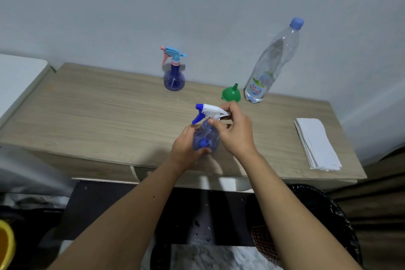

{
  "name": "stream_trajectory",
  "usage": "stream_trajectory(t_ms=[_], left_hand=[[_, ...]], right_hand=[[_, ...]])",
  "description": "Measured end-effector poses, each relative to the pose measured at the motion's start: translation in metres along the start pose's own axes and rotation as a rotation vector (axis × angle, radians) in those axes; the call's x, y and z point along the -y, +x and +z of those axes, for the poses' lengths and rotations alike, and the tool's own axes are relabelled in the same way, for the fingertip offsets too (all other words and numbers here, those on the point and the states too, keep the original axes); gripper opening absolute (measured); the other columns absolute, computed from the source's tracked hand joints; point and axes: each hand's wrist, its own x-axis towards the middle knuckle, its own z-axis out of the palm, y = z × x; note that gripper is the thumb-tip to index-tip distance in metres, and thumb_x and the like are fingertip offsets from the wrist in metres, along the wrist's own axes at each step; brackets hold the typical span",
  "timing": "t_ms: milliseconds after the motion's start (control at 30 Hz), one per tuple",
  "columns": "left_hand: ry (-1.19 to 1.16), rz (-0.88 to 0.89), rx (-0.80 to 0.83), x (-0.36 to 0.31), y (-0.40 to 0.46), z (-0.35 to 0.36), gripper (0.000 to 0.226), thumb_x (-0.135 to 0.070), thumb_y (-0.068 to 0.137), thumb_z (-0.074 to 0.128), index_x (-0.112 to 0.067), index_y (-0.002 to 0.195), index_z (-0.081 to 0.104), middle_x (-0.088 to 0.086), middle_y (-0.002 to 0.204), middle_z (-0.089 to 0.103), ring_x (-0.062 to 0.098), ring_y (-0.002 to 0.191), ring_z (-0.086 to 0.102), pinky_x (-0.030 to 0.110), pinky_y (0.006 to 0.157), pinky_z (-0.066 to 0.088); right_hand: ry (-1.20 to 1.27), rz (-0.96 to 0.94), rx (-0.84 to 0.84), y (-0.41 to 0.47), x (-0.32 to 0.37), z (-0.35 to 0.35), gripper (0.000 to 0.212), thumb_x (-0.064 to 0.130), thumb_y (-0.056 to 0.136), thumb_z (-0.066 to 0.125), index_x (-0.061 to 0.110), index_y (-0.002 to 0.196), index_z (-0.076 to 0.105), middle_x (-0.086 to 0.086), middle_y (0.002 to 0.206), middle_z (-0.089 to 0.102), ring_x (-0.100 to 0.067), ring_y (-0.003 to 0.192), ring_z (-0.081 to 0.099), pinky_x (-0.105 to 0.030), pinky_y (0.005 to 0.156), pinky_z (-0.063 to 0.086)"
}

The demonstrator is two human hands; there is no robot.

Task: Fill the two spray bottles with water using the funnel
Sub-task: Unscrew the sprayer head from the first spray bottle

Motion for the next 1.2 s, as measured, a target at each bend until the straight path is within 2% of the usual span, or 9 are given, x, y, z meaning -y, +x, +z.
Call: stream_trajectory(t_ms=[133,267,433,567,700,900,1033,1100,1200], left_hand=[[-0.005,-0.009,0.062,0.002,0.001,-0.004,0.088,-0.059,0.065,0.090,-0.024,0.138,0.057,-0.003,0.127,0.064,0.020,0.114,0.066,0.039,0.090,0.055],[-0.056,-0.018,0.070,-0.004,-0.002,-0.009,0.080,-0.040,0.065,0.097,-0.014,0.131,0.061,0.003,0.124,0.067,0.023,0.111,0.066,0.034,0.088,0.051],[-0.066,-0.045,0.071,-0.009,-0.004,-0.010,0.076,-0.028,0.064,0.099,-0.011,0.127,0.059,0.005,0.122,0.066,0.028,0.108,0.067,0.038,0.087,0.053],[-0.067,-0.054,0.068,-0.011,-0.005,-0.011,0.081,-0.042,0.060,0.093,-0.013,0.127,0.059,0.004,0.122,0.067,0.027,0.107,0.067,0.041,0.088,0.055],[-0.076,-0.077,0.069,-0.014,-0.005,-0.013,0.078,-0.035,0.062,0.097,-0.016,0.128,0.058,0.002,0.123,0.067,0.023,0.110,0.066,0.041,0.092,0.054],[-0.085,-0.101,0.044,-0.016,-0.009,-0.011,0.074,-0.041,0.065,0.096,-0.020,0.125,0.058,-0.001,0.120,0.068,0.021,0.107,0.067,0.036,0.088,0.054],[-0.084,-0.111,0.034,-0.018,-0.009,-0.010,0.074,-0.047,0.063,0.091,-0.020,0.124,0.059,-0.001,0.120,0.068,0.020,0.106,0.067,0.035,0.087,0.053],[-0.084,-0.120,0.038,-0.019,-0.008,-0.009,0.076,-0.041,0.064,0.094,-0.019,0.128,0.059,-0.002,0.124,0.067,0.020,0.109,0.066,0.034,0.088,0.052],[-0.077,-0.115,0.038,-0.020,-0.007,-0.009,0.086,-0.051,0.059,0.087,-0.016,0.132,0.058,0.001,0.125,0.066,0.022,0.110,0.065,0.038,0.091,0.053]], right_hand=[[-0.030,0.029,0.064,-0.001,0.003,-0.008,0.030,0.017,0.081,0.085,0.021,0.098,0.061,0.010,0.091,0.071,-0.013,0.084,0.067,-0.032,0.074,0.056],[-0.064,0.080,0.088,-0.007,0.010,-0.008,0.045,0.021,0.071,0.091,0.020,0.098,0.054,0.004,0.095,0.067,-0.013,0.079,0.064,-0.029,0.067,0.051],[-0.098,0.107,0.050,-0.007,0.011,-0.011,0.034,0.010,0.077,0.085,0.014,0.094,0.055,0.005,0.084,0.069,-0.016,0.077,0.063,-0.033,0.065,0.045],[-0.117,0.105,0.113,-0.007,0.011,-0.016,0.028,0.006,0.083,0.076,0.016,0.098,0.054,0.011,0.082,0.066,-0.004,0.067,0.058,-0.030,0.064,0.041],[-0.125,0.097,0.136,-0.003,0.018,-0.014,0.044,0.018,0.077,0.090,0.013,0.098,0.051,0.006,0.085,0.062,-0.008,0.070,0.060,-0.016,0.059,0.042],[-0.069,0.116,0.213,0.006,0.009,-0.023,0.028,0.005,0.084,0.078,0.014,0.098,0.055,0.000,0.086,0.068,-0.009,0.070,0.058,-0.029,0.065,0.042],[-0.071,0.123,0.180,0.009,0.013,-0.019,0.041,0.019,0.073,0.093,0.015,0.092,0.057,0.005,0.084,0.064,-0.007,0.072,0.057,-0.018,0.061,0.041],[-0.061,0.150,0.176,0.012,0.014,-0.019,0.039,0.014,0.074,0.092,0.015,0.092,0.058,0.007,0.082,0.064,-0.001,0.066,0.057,-0.015,0.059,0.041],[0.010,0.164,0.268,0.017,0.008,-0.025,0.038,-0.002,0.080,0.083,0.018,0.100,0.058,0.006,0.091,0.070,0.007,0.066,0.065,-0.021,0.071,0.051]])
